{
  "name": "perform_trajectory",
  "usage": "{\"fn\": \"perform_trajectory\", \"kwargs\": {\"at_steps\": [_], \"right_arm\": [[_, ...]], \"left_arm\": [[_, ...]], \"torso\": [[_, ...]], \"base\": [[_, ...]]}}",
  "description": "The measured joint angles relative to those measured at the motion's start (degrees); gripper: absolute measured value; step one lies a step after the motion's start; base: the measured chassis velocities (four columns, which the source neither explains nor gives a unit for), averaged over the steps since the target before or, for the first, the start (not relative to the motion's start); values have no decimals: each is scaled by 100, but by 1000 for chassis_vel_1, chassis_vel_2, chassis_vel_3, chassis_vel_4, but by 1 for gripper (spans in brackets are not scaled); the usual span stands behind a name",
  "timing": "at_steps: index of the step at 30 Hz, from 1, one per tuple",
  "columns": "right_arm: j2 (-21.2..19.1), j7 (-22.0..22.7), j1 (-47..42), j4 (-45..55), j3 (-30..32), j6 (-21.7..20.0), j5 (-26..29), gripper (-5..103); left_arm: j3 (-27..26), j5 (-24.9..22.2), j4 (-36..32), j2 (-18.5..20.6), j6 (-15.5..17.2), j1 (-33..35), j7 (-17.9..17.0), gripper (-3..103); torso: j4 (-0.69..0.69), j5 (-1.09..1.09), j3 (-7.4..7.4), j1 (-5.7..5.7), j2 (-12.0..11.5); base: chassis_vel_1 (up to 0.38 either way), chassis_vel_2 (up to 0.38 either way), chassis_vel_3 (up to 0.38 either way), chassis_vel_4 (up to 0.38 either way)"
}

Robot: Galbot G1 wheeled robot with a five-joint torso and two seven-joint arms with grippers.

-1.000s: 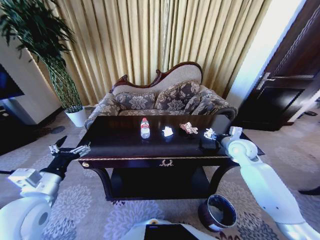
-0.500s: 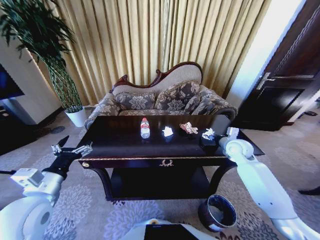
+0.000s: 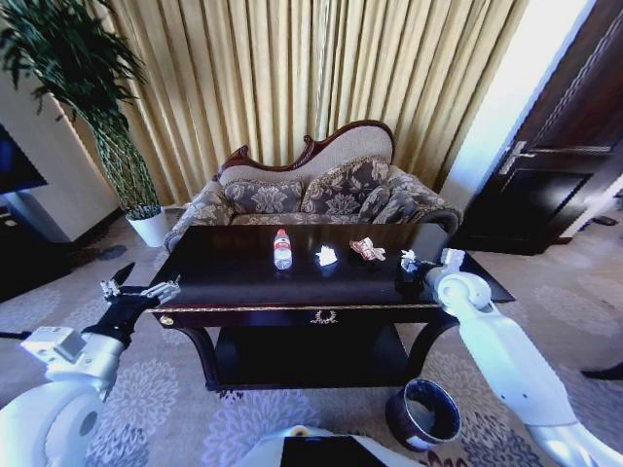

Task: Move to the front of the table and place the trash on the table into the trash bin.

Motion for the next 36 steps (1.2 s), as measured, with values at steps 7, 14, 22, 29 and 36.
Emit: {"fn": "perform_trajectory", "kwargs": {"at_steps": [7, 14, 22, 29, 36], "right_arm": [[-57, 1, -42, 48, 41, 35, -5, 6], [-107, -2, -186, 177, 200, 56, 19, 1], [-210, -416, -1201, 1103, 882, 454, 20, 1], [-152, -602, -1959, 2390, 1442, 844, 152, 1], [197, -613, -2579, 3424, 1559, 1296, -318, 1]], "left_arm": [[-14, -4, 0, -2, -24, -2, 4, 100], [-14, -6, 0, 7, -54, -26, 23, 100], [27, -18, 62, -66, -78, -92, 36, 100], [16, -36, 122, -132, -146, -110, 36, 100], [33, -63, 146, -178, -250, -106, 36, 100]], "torso": [[0, 0, 0, 0, 0], [0, -1, 0, 0, 0], [-3, -1, 0, 0, 0], [1, -2, -1, 0, 1], [0, -1, -1, 0, 1]], "base": [[0, 0, 0, 0], [0, 0, 0, 0], [0, 0, 0, 0], [0, 0, 0, 0], [0, 0, 0, 0]]}}
